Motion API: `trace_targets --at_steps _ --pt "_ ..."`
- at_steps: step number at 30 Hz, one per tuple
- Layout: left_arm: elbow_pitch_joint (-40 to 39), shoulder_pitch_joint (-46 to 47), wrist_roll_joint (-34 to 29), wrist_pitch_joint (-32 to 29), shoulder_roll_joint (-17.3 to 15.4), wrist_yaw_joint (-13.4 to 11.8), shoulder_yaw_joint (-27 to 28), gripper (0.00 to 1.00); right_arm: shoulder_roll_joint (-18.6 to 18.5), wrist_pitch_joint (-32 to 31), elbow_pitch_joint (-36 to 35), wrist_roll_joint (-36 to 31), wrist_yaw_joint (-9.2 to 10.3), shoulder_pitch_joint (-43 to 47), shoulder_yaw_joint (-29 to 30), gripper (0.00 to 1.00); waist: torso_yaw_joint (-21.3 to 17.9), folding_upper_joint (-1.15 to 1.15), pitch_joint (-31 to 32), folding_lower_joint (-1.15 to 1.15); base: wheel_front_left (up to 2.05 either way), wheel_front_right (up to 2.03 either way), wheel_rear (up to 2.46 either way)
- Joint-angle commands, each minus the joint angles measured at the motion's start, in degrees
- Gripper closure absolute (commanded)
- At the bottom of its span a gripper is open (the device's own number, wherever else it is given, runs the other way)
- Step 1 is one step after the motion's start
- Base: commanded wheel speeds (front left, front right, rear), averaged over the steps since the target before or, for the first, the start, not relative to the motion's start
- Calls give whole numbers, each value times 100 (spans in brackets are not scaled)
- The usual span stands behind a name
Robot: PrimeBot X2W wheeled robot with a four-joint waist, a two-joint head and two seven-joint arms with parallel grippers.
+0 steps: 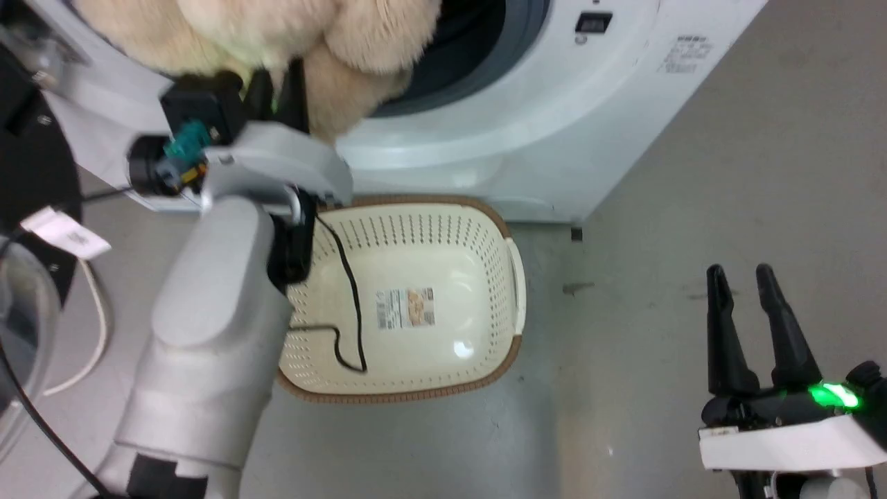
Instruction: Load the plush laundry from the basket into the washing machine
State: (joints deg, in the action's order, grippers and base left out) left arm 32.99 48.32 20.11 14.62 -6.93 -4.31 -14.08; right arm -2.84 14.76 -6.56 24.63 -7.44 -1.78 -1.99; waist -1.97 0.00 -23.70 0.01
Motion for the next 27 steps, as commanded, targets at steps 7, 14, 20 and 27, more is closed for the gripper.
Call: trace_targets --at_steps 7,14,20,27 --pt "19 922 -338 38 -110 115 218 100 -4 24 -129 -43 -5 -333 13 0 -257 0 -856 -1 0 0 0" --pt "117 1570 -498 38 -231 172 356 100 -4 24 -181 -14 -5 -449 -29 0 -364 0 -1221 -1 0 0 0" --pt "173 2160 -676 38 -341 189 396 100 -4 24 -276 -12 -5 -537 -44 0 -484 0 -1552 -1 0 0 0" --pt "397 3001 -815 35 -565 209 437 100 -4 24 -458 2 -5 -660 -104 0 -700 0 -1982 -1 0 0 0"
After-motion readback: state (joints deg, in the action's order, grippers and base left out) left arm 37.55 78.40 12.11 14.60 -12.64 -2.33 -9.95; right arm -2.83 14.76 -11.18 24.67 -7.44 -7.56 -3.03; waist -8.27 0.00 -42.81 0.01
